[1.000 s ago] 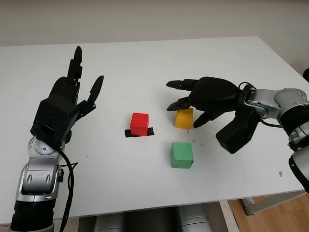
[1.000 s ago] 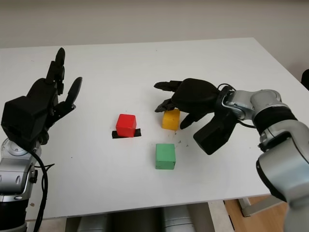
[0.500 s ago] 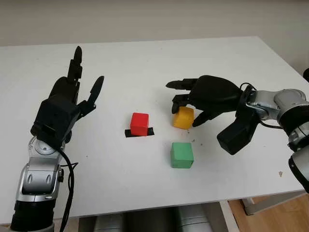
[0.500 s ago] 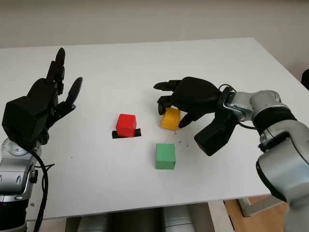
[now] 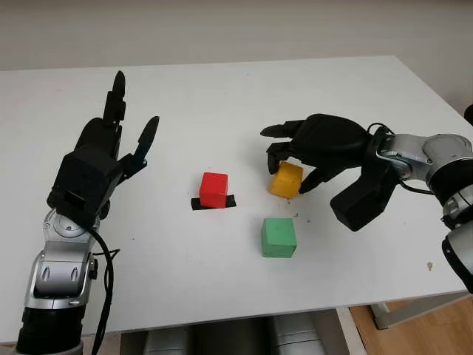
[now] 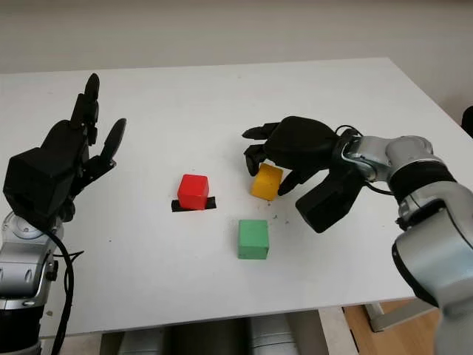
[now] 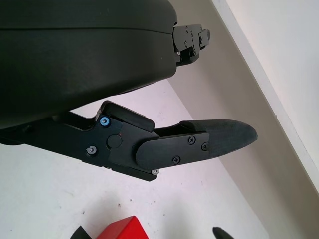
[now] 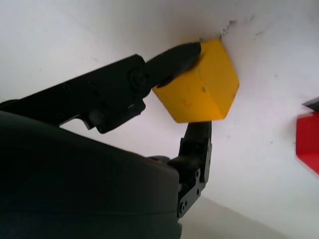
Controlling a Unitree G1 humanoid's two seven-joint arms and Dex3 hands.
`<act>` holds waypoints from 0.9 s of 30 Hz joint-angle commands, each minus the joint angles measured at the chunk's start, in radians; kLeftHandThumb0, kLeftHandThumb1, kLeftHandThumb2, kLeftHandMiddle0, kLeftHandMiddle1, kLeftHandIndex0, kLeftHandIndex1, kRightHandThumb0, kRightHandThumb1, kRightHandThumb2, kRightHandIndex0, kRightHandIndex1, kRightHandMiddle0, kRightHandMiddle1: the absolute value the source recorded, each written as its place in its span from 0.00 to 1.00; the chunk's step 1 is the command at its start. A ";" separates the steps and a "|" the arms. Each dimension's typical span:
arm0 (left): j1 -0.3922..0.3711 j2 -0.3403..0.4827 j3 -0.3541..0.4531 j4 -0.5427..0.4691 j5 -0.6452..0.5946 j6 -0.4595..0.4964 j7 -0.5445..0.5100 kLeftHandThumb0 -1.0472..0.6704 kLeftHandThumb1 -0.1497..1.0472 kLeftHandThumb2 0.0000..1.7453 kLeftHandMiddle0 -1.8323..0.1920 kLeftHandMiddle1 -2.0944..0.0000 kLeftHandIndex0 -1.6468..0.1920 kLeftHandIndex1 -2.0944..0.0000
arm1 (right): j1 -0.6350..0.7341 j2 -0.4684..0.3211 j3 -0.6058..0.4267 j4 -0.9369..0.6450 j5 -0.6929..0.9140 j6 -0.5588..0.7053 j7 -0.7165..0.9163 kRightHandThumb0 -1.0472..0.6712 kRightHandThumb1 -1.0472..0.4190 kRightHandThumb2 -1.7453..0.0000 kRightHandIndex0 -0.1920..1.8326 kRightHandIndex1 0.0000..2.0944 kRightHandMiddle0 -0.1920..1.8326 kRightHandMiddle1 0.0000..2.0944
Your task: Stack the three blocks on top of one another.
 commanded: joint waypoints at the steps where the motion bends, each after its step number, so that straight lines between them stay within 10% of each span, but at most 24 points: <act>1: 0.005 -0.005 -0.001 -0.009 -0.006 -0.007 0.005 0.17 1.00 0.32 0.99 0.98 0.98 0.97 | 0.013 0.019 -0.080 0.014 0.110 0.020 0.098 0.38 0.07 0.97 0.24 0.03 0.31 0.62; 12: -0.006 -0.007 -0.009 0.002 -0.011 -0.004 0.007 0.17 1.00 0.32 1.00 0.98 0.98 0.98 | 0.048 0.099 -0.326 -0.104 0.522 0.214 0.579 0.39 0.06 0.97 0.24 0.03 0.26 0.68; 27: -0.012 -0.008 -0.020 -0.002 0.002 0.001 0.028 0.16 1.00 0.32 0.99 0.97 0.97 0.97 | 0.000 0.211 -0.335 -0.238 0.535 0.391 0.714 0.41 0.09 0.97 0.23 0.02 0.29 0.69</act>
